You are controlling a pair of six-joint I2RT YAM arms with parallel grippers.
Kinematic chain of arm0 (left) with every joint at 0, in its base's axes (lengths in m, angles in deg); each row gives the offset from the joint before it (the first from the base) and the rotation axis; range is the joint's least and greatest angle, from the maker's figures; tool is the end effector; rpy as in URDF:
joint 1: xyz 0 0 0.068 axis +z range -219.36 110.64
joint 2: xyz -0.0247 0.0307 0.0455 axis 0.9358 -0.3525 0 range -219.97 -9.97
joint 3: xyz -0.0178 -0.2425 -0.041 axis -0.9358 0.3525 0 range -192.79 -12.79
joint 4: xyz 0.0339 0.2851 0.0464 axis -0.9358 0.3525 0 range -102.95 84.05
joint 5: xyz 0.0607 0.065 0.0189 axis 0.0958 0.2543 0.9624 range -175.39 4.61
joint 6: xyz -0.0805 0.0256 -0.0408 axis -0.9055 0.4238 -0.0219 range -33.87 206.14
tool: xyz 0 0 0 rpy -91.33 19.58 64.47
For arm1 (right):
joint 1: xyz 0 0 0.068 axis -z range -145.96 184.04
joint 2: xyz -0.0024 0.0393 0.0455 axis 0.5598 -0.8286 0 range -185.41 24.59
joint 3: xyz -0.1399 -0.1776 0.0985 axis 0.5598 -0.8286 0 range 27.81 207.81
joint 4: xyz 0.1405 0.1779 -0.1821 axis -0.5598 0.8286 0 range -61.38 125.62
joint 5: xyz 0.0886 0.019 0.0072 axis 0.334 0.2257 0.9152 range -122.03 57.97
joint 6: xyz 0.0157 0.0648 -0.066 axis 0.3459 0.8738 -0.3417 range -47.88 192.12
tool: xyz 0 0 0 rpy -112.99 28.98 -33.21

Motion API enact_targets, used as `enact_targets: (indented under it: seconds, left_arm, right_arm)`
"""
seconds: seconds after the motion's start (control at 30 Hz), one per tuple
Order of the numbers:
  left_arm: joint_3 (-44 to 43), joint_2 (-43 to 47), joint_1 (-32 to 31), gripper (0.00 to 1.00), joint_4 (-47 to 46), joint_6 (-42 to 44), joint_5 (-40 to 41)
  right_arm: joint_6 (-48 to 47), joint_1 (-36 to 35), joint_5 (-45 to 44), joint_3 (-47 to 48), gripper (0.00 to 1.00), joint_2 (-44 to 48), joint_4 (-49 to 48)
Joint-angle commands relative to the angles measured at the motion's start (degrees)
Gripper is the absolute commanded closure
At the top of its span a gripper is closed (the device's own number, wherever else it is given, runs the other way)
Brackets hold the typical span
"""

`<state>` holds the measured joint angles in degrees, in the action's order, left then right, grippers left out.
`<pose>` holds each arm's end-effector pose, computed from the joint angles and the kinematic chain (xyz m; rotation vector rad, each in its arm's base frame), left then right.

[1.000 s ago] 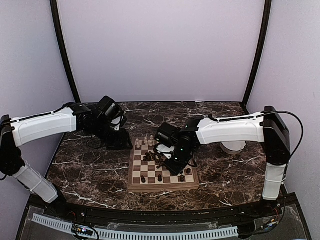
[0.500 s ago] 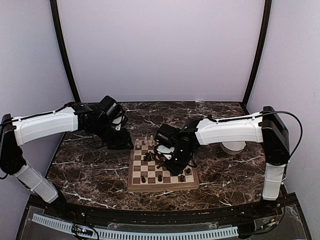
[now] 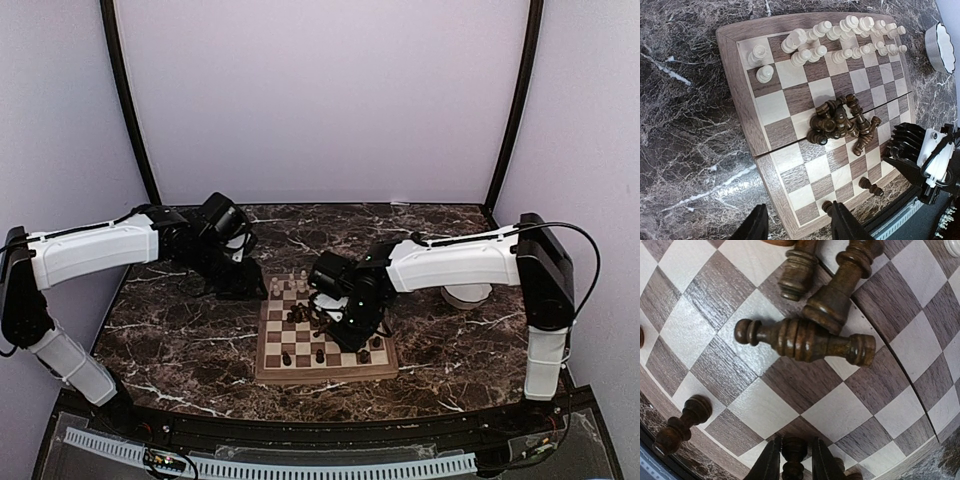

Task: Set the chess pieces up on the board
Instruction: Place the pawn at c7, then pick up the pawn from the chessboard.

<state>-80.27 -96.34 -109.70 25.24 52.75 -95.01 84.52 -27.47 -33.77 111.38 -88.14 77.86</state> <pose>0.2739 -0.2512 0.1851 0.2312 2.6949 -0.6614 0.1996 0.3624 0.0945 -1.2251 2.6924 0.1450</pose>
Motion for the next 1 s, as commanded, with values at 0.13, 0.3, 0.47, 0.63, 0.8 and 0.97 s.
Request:
enact_targets:
  seconds: [0.13, 0.3, 0.47, 0.63, 0.8, 0.97]
  left_arm:
    - [-1.67, -0.37, 0.26, 0.54, 0.67, 2.04, -0.19]
    - [-1.21, -1.16, 0.26, 0.54, -1.2, 3.99, -2.74]
    - [-3.64, -4.23, 0.26, 0.56, -1.81, 6.5, -4.75]
    - [-6.98, -9.73, 0.24, 0.62, 0.17, 8.31, -4.6]
    - [-11.38, -15.38, 0.17, 0.66, 2.03, 11.63, -5.57]
    - [-14.46, -19.04, 0.22, 0.66, 3.44, 13.7, -6.75]
  right_arm:
    - [0.51, -0.4, -2.0, 1.95, 0.72, 2.23, 0.21]
    - [-1.31, 0.06, 0.15, 2.48, 0.7, 5.76, -0.94]
    - [-0.13, 0.92, 0.73, 0.48, 0.7, 9.84, -3.34]
    - [2.73, 1.85, 0.25, -2.96, 0.7, 12.98, -6.48]
    - [2.8, 2.35, -0.47, -3.99, 0.7, 13.14, -6.54]
    - [3.47, 2.72, -0.53, -5.47, 0.7, 13.94, -7.55]
